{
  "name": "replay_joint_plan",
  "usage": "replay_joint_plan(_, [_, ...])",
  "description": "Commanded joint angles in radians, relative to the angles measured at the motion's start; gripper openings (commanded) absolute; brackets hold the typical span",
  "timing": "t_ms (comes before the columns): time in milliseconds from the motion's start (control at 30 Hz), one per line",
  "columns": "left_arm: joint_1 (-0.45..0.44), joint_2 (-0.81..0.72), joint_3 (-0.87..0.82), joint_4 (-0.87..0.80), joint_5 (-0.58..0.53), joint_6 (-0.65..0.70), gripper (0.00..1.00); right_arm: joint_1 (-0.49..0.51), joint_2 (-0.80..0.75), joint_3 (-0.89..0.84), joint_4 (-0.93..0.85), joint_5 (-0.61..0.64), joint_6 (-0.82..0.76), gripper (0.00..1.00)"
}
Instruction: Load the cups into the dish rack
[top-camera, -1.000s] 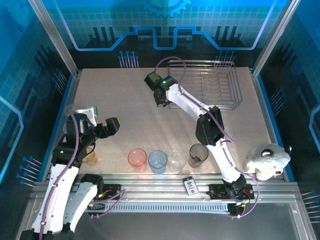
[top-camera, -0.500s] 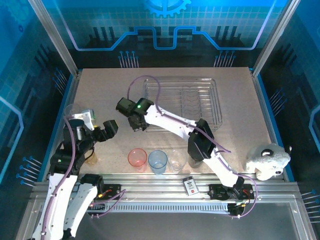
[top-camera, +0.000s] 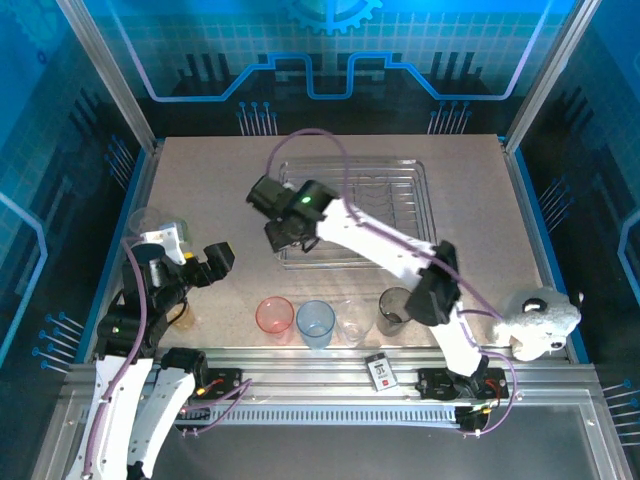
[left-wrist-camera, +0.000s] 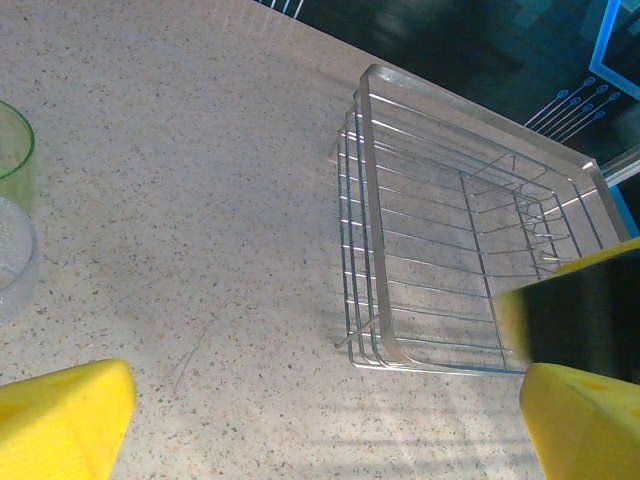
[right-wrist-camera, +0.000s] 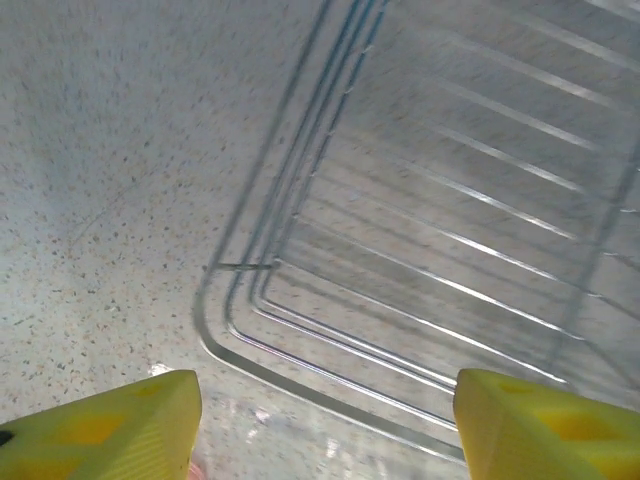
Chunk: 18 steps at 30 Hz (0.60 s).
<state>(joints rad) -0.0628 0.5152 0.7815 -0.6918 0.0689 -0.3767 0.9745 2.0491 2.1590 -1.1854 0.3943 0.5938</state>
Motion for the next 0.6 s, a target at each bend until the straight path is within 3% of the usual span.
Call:
replay_joint_plan(0, [-0.005,0.015,0.002,-0.002,0.028,-0.015,0.99,-0.086,-0.169,-0.122,0.045,0.032,-0.093,0.67])
replay_joint_plan(100, [-0.005,0.035,0.007,0.001,0.061,-0.017,0.99,-0.202,-0.302,-0.279,0.1,-0.013,-0.143,0.66])
replay_joint_plan(267, [-0.005,0.08,0.007,0.02,0.133,-0.03,0.99,-0.485,-0.511,-0.57,0.211,-0.158,-0.201,0.64])
replay_joint_plan(400, [-0.009,0.108,-0.01,0.044,0.173,-0.059,0.99,-0.685,-0.597,-0.747,0.276,-0.255,-0.229,0.64])
replay_joint_plan(567, [-0.015,0.135,-0.069,0.064,0.218,-0.092,0.99,-0.808,-0.627,-0.882,0.321,-0.311,-0.257,0.65])
